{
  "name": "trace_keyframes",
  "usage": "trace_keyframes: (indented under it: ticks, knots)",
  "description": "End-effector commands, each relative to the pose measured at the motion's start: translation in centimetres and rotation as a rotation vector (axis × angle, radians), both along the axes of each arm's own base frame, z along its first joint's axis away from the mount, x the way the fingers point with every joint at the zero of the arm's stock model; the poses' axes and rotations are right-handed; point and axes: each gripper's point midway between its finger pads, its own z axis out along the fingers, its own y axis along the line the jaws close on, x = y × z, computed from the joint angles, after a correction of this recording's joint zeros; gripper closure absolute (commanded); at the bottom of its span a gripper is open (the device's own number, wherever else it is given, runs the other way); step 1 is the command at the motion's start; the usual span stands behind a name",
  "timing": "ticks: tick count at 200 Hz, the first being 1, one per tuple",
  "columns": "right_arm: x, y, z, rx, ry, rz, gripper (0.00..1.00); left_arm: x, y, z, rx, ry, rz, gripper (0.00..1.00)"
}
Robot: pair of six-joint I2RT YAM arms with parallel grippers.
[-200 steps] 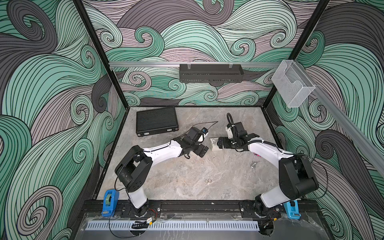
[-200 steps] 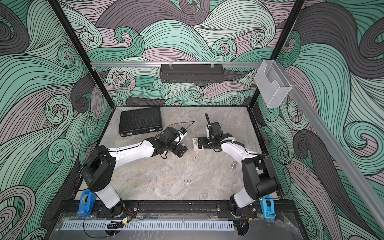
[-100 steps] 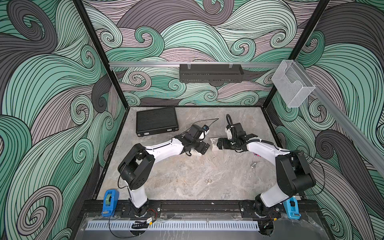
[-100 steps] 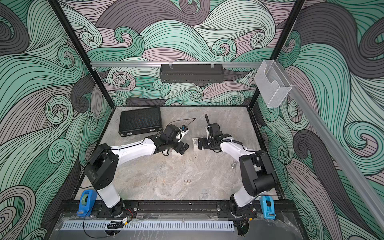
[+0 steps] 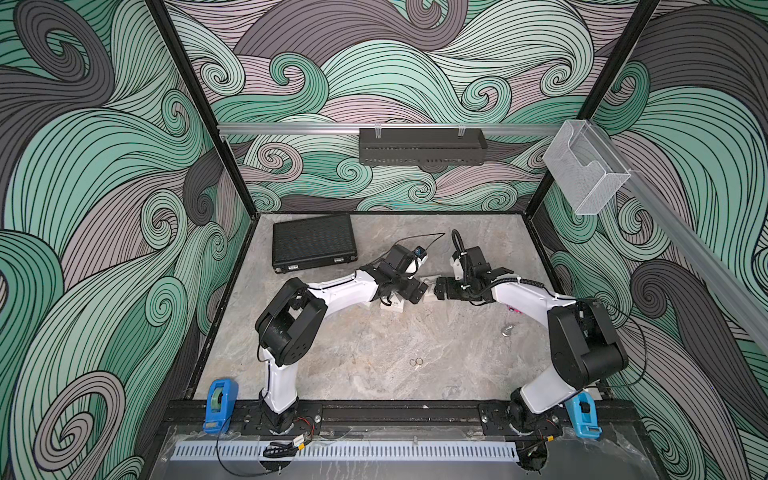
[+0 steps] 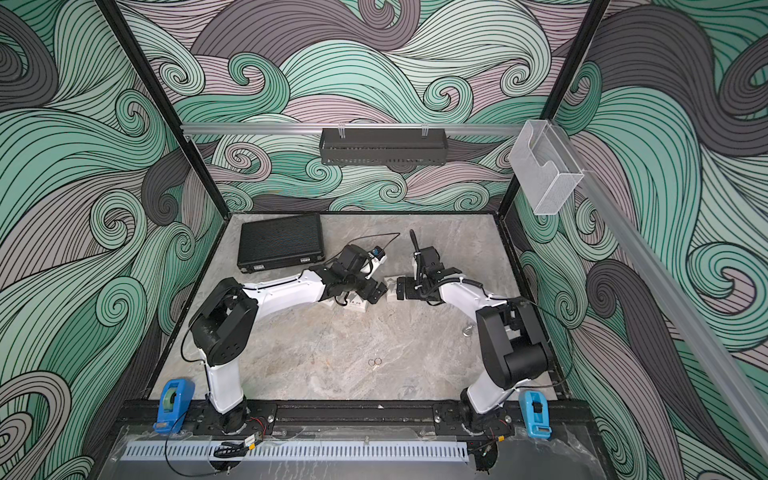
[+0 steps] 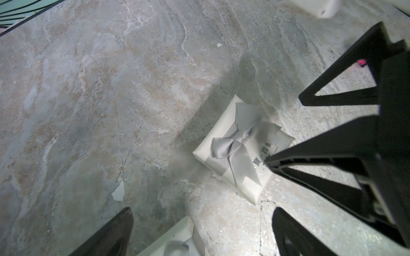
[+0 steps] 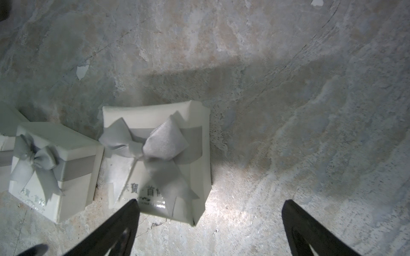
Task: Take the rings out of the lift-off lid box
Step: Close the lid on the jewelry box.
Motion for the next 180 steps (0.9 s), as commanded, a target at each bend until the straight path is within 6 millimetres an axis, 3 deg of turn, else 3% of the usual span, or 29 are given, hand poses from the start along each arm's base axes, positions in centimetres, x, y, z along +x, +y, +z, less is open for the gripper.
trace_keyframes:
  ticks: [1, 22, 79, 180]
  knots:
    - [0.7, -0.3, 1.6, 0.013, -0.049, -0.007, 0.00, 1.0, -1.0, 0.4, -0.019, -0.014, -0.019, 0.01]
    - [1.2, -0.8, 1.8, 0.007, -0.062, -0.022, 0.00, 1.4, -1.2, -0.1, -0.012, -0.008, -0.016, 0.01]
    - [2.3, -1.5, 0.0, -0.002, -0.040, -0.070, 0.00, 1.8, -1.5, -0.9, -0.005, 0.004, -0.004, 0.01]
    - [1.3, -2.2, -1.8, -0.013, 0.008, -0.082, 0.00, 1.4, -1.1, -3.2, 0.032, 0.057, 0.008, 0.01]
